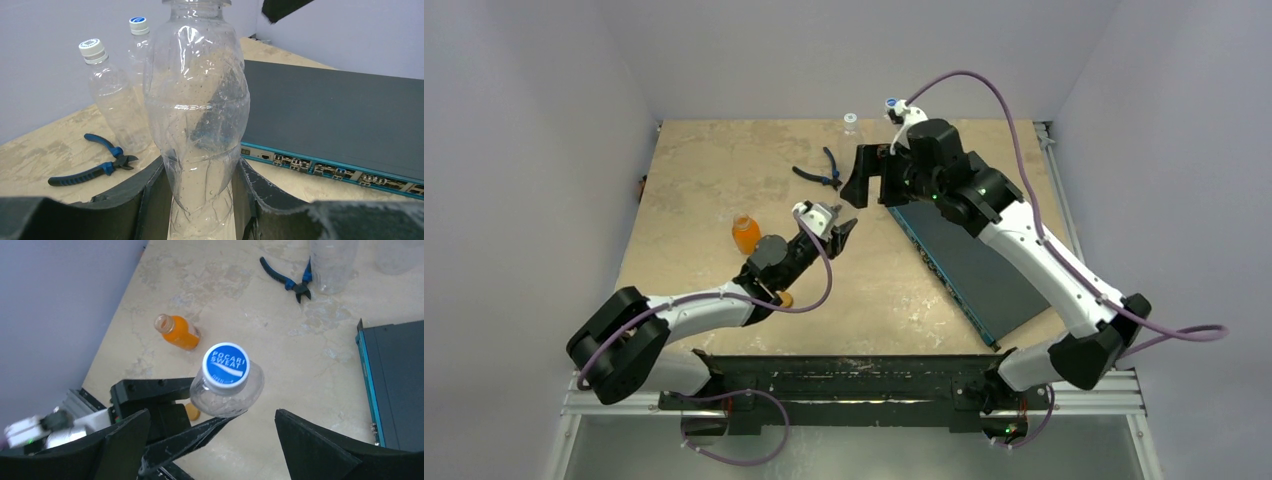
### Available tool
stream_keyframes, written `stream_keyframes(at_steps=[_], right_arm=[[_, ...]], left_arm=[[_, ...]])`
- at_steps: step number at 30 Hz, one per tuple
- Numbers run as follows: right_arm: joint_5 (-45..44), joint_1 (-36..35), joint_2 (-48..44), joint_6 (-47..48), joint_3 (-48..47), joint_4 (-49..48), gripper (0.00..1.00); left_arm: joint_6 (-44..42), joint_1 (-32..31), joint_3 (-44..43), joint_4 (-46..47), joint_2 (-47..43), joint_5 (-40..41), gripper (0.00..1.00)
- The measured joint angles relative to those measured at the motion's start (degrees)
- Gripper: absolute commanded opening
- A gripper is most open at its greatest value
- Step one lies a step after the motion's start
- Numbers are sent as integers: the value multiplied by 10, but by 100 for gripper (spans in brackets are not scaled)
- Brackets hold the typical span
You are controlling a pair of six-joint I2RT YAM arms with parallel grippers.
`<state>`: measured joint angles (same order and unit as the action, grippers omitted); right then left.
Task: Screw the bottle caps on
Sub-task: Screw the bottle cap onto the plastic bottle.
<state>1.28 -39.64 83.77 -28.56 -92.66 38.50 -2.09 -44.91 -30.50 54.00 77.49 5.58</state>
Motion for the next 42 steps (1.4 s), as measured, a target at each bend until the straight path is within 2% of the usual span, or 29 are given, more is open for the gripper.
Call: stream_keyframes(at_steps=[5, 9, 17, 21, 28, 34, 42], right_arm=[[45, 0, -74, 49, 30, -35, 99], [84, -1, -123, 91, 51, -62, 99], [145, 0, -143, 146, 51, -100, 77], [186, 13, -143, 160, 62, -115, 70], [288, 92, -144, 156, 108, -165, 70], [357, 92, -144, 149, 135, -220, 69], [373, 98, -143, 144, 156, -260, 66]], left_arm=[[25, 20, 0, -38, -39, -36, 0], [49, 51, 0, -81, -78, -98, 0], [83, 92, -4, -172, -154, -224, 0], [91, 96, -9, -203, -182, -272, 0], [101, 99, -9, -234, -207, -315, 0], [101, 101, -9, -247, -207, -337, 0], [105, 104, -13, -254, -207, -353, 0]])
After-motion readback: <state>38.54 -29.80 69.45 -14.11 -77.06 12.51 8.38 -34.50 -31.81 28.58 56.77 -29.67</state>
